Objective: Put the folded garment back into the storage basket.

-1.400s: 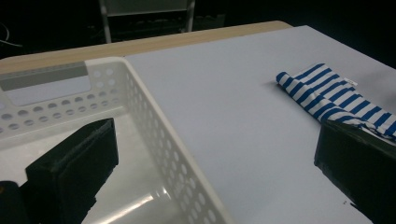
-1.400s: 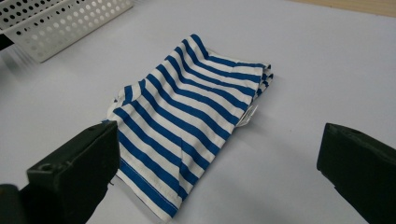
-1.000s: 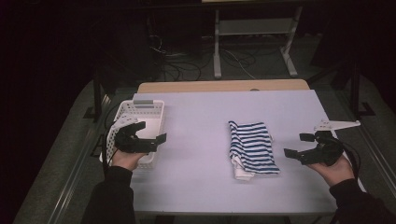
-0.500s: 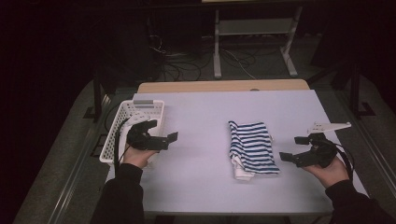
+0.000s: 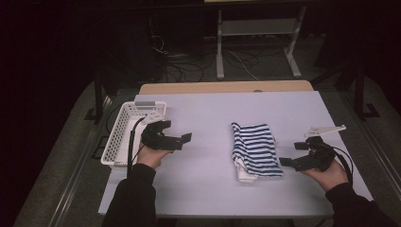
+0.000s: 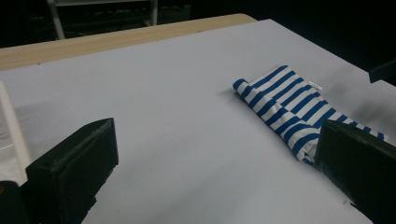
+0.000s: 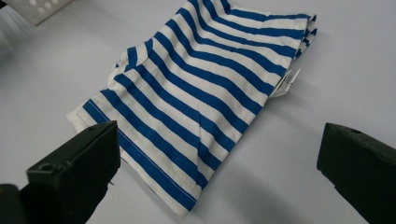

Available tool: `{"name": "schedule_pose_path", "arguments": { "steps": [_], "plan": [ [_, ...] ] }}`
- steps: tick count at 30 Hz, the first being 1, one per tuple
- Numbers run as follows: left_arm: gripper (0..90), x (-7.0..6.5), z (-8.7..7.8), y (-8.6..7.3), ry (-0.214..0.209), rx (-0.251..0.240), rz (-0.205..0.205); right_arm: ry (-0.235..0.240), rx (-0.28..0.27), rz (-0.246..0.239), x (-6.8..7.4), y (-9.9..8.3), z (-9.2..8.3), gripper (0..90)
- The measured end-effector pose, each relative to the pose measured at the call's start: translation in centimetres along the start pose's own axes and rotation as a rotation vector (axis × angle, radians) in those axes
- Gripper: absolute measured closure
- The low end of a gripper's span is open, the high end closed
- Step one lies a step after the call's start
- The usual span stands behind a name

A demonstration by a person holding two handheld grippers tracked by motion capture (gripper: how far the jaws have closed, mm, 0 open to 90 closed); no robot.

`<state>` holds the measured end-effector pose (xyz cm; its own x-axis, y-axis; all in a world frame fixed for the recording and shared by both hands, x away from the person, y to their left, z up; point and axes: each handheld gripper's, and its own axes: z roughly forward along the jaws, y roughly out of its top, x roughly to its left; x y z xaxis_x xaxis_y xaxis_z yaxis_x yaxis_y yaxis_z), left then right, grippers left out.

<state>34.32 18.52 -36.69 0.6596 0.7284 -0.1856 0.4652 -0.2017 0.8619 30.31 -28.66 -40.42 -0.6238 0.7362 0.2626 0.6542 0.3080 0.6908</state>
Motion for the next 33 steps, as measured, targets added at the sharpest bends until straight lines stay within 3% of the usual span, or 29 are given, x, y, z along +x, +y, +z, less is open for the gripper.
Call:
{"name": "schedule_pose_path", "arguments": {
  "steps": [33],
  "plan": [
    [0.0,-1.6,6.8,-1.0,-0.083,0.05,-0.04,0.046,0.126,0.044,0.2,-1.2,3.3,0.0]
  ]
}}
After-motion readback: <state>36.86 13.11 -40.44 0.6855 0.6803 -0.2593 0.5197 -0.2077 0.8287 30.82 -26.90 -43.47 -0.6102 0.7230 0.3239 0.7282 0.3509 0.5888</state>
